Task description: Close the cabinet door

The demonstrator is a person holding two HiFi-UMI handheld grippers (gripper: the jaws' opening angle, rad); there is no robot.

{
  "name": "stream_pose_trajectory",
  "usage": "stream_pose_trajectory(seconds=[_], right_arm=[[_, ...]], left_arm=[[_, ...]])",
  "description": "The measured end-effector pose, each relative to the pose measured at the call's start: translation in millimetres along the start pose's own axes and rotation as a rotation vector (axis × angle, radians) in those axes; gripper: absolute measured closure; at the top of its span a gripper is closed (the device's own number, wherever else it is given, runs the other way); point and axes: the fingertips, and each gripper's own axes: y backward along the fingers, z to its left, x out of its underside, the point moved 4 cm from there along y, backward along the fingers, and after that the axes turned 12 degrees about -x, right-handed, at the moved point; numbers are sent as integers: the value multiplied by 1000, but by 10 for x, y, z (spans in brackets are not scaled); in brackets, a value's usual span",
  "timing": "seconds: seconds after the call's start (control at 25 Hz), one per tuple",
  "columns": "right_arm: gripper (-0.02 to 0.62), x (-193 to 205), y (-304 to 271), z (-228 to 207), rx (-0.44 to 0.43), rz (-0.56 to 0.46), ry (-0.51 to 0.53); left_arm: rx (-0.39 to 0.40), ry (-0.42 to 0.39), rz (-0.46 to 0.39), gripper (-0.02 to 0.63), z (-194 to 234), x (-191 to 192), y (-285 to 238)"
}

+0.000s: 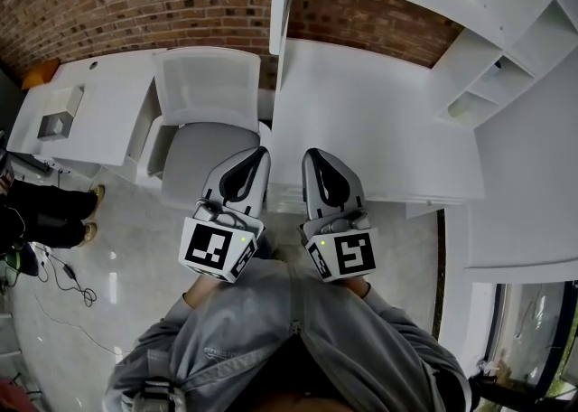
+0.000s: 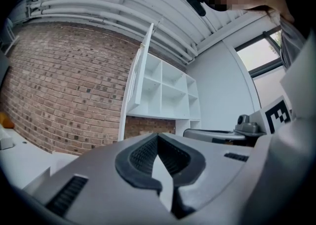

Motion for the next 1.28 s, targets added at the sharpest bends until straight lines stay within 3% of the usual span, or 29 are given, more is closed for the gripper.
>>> stream_pose_trajectory(seconds=[0.24, 1.28], right_arm=[[568, -27, -202, -122, 42, 3, 2], [568, 91, -794, -400, 196, 27, 19]], left_arm=[[-9, -22, 9, 600, 199, -74, -207], [163, -15, 15, 600, 607, -81, -902]])
